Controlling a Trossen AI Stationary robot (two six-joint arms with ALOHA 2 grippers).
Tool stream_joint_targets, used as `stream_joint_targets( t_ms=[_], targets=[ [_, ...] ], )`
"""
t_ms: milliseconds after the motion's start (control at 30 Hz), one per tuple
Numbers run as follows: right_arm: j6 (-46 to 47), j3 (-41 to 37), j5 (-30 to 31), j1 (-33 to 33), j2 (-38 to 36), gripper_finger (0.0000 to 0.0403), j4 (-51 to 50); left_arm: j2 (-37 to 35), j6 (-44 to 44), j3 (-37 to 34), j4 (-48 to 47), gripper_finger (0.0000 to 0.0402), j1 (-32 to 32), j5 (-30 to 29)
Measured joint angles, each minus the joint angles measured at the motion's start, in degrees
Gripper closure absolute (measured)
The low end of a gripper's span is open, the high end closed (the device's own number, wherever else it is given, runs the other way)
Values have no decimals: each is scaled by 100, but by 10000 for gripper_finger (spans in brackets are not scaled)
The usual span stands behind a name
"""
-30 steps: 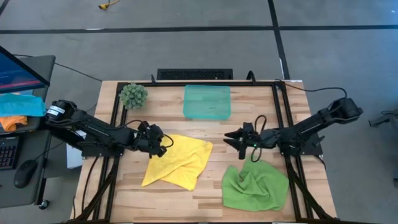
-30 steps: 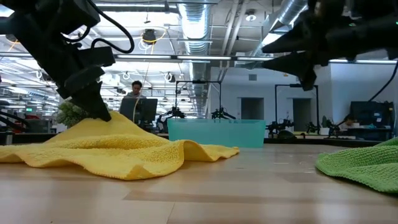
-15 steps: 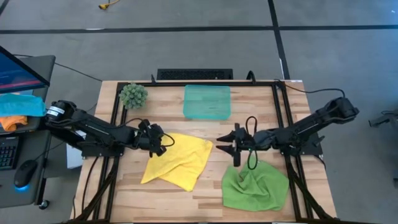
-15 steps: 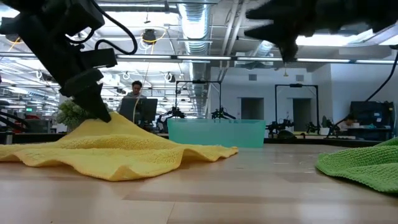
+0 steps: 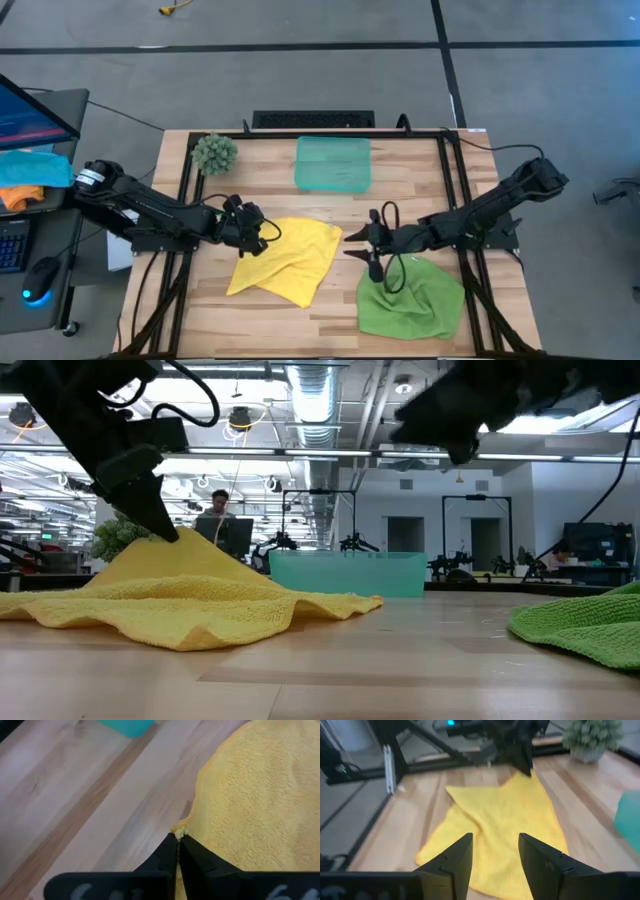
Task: Roll microfiber towels into tight, uniform cylinder then place into a basket
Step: Fold the yellow microfiber cloth
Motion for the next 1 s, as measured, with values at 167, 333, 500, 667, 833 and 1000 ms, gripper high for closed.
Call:
stream_joint_targets(
  t_ms=[167,333,500,667,833,1000],
  targets=[
    [24,0,3,-293,549,220,135,0,161,0,-4,400,59,-89],
    [382,4,2,-636,948,200,508,0,254,0,-37,400,189,-89],
    [827,-6,-14,-872,1278,164,417,0,254,0,-168,400,280,-92],
    [1072,-4,-17,-1096,1580,159,427,0,254,0,-164,400,297,-92],
    [1082,-2,-20,-1225,1859,170,451,0,254,0,-158,400,297,-92],
    [1227,-2,-20,-1291,2117,180,446,0,256,0,-155,400,297,-92]
  ],
)
